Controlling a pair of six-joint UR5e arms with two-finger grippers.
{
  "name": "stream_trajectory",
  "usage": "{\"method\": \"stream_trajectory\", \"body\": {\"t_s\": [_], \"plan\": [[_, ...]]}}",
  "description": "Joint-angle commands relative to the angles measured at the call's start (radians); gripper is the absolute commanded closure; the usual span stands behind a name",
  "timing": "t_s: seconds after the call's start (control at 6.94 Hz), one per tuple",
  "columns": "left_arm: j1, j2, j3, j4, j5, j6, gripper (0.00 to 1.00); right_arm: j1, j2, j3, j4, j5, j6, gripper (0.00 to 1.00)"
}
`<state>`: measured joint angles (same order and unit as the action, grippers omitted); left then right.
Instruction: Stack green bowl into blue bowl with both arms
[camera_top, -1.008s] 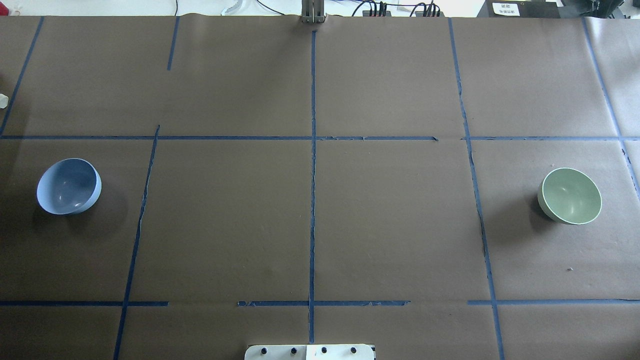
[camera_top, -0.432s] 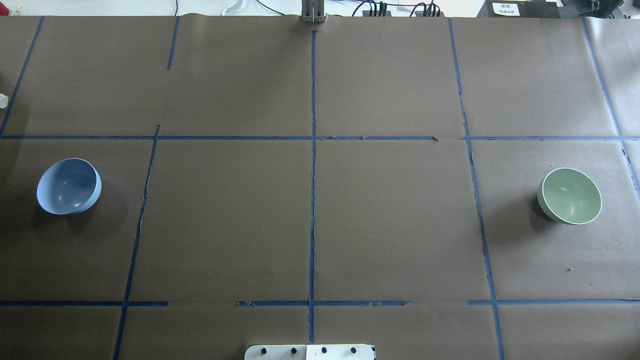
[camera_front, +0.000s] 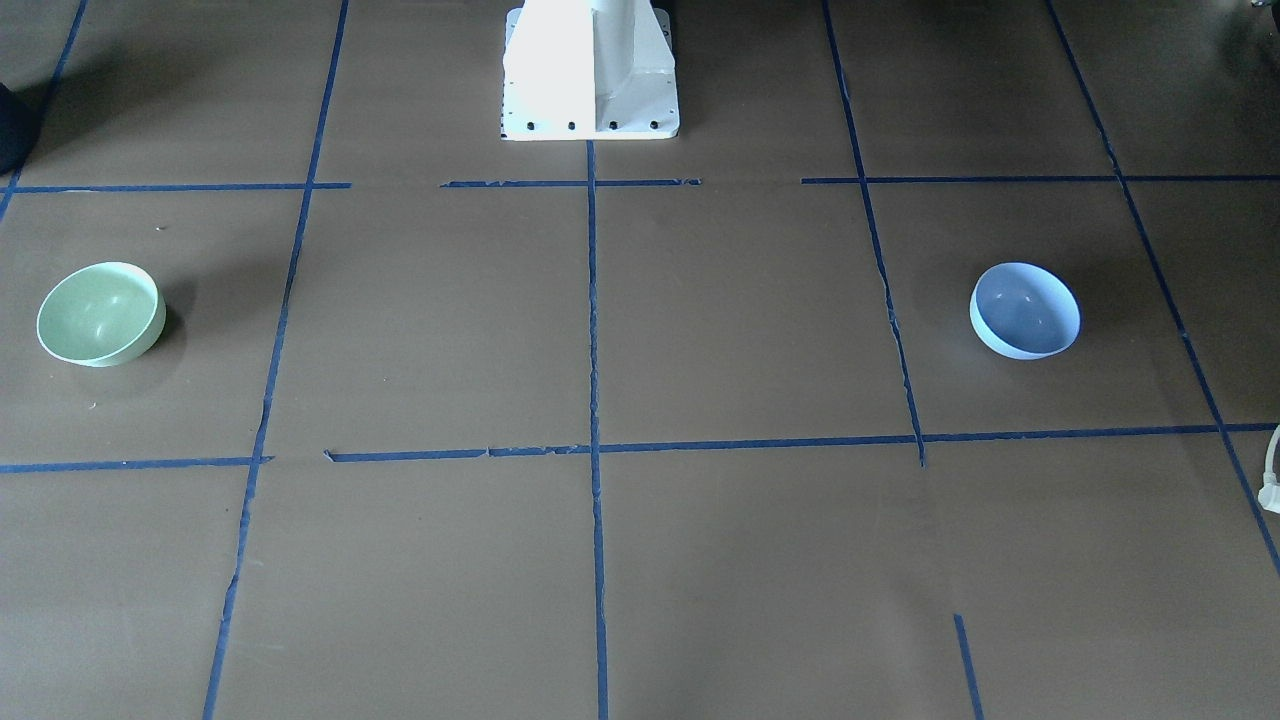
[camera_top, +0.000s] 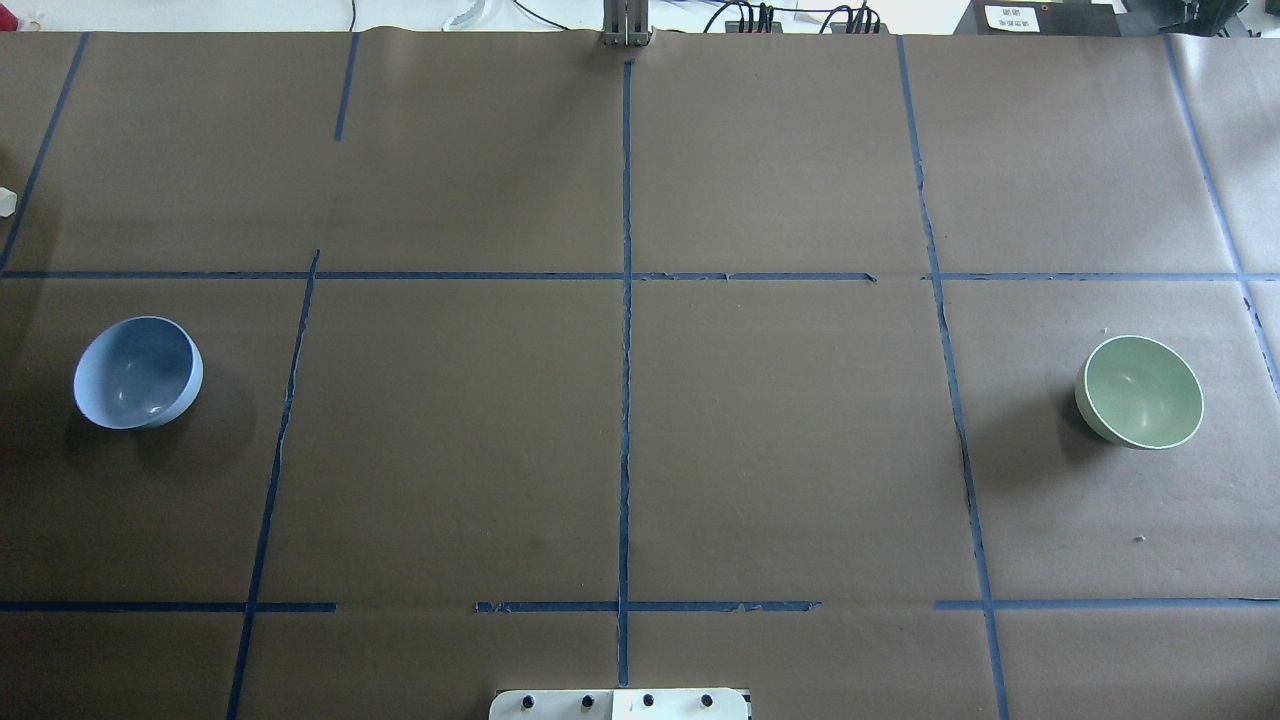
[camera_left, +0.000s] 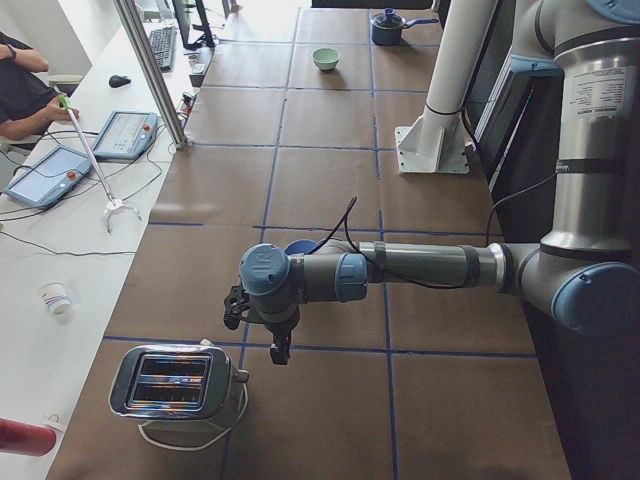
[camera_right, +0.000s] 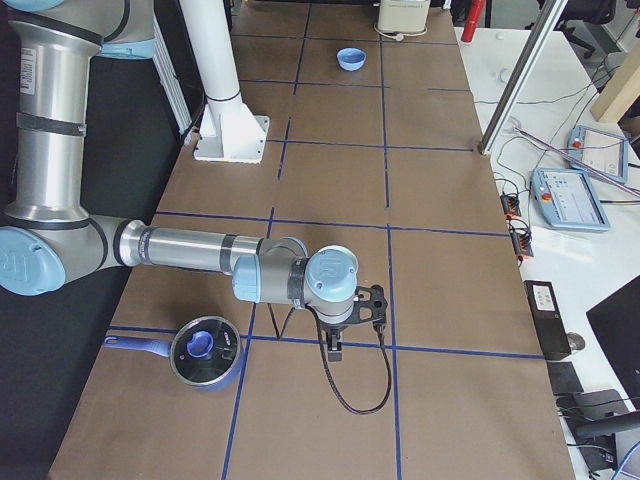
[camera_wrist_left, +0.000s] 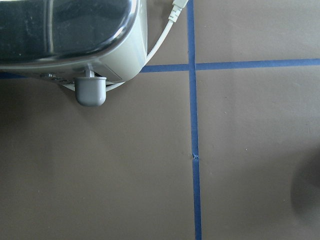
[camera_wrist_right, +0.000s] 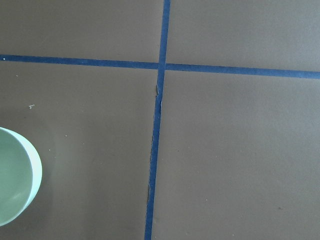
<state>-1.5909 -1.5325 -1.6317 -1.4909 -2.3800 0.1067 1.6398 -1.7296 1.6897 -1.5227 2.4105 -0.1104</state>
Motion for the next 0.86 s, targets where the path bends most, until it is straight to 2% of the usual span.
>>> {"method": "stream_trajectory", "body": {"t_s": [0.0, 0.43, 0.72], "plan": [[0.005, -0.005, 0.01, -0.006, 0.007, -0.001, 0.0, 0.0, 0.001, 0.002, 0.006, -0.002, 0.0, 0.0], [0.005, 0.002, 0.013, -0.011, 0.002, 0.002, 0.0, -0.002, 0.005, 0.008, 0.002, -0.001, 0.011, 0.0], [0.003, 0.002, 0.001, -0.011, 0.001, 0.002, 0.0, -0.003, 0.056, -0.01, 0.004, -0.004, 0.021, 0.0]]}}
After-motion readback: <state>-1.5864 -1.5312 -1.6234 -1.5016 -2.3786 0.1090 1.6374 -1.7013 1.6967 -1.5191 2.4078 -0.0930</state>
